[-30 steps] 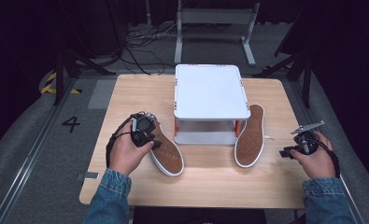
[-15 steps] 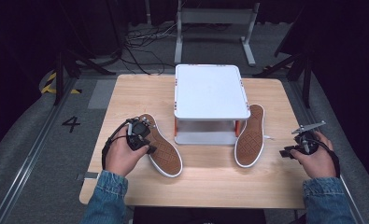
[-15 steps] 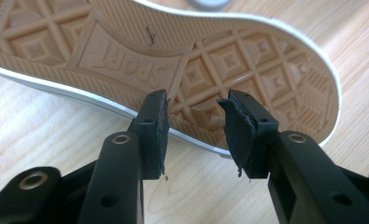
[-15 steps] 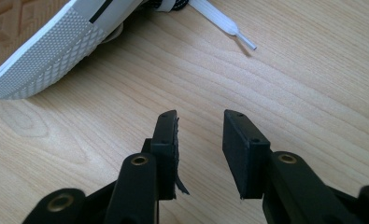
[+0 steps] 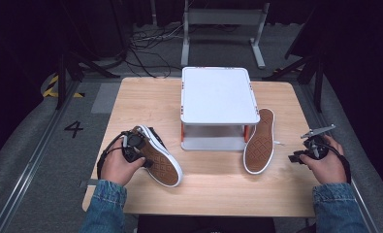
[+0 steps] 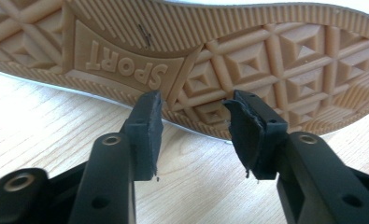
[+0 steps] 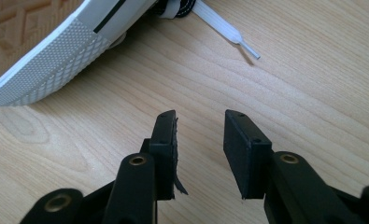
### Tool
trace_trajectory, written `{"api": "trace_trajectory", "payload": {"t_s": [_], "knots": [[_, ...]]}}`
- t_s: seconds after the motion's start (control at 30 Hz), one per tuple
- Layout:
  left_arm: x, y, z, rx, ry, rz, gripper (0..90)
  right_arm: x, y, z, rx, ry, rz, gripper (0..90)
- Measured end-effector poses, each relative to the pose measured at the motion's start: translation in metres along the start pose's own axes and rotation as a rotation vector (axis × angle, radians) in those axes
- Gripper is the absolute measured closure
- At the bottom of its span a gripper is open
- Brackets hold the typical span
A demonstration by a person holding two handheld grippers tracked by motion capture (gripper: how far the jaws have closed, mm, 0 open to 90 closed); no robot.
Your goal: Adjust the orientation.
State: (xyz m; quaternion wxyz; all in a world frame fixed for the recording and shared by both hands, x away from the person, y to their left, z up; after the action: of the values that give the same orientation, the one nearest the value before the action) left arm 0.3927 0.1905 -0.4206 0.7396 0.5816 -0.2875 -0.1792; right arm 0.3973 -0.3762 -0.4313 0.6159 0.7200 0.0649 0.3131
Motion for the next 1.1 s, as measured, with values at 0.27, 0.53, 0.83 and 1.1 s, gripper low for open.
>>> {"api": "trace_trajectory", "payload": {"t_s": [0.27, 0.53, 0.83, 1.1], "knots": [[-0.002, 0.026, 0.0, 0.01, 0.013, 0.07, 49.3, -0.004, 0.004, 0.002, -0.009, -0.012, 0.014, 65.7], [0.038, 0.036, 0.021, 0.009, -0.102, 0.097, 54.4, -0.013, 0.006, 0.002, -0.014, -0.03, 0.012, 65.8], [0.047, 0.02, 0.015, -0.042, -0.098, 0.092, 47.5, -0.02, 0.005, 0.003, -0.028, -0.038, -0.002, 65.6], [0.03, 0.025, 0.012, -0.004, -0.069, 0.036, 54.5, -0.012, 0.004, 0.004, -0.029, -0.026, 0.001, 65.5]]}}
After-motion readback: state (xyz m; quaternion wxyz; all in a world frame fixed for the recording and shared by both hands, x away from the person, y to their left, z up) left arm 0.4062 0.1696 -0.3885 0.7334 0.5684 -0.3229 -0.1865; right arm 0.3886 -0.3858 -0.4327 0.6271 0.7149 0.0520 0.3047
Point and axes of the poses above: each handheld gripper's, and its own axes: y roughly backward along the jaws, x roughly out of its top, z roughly to its right, the point moved 1 cm from there along -y, roughly forward along the jaws, and after that the axes turned 6 degrees about -z, right-handed, at the moved point
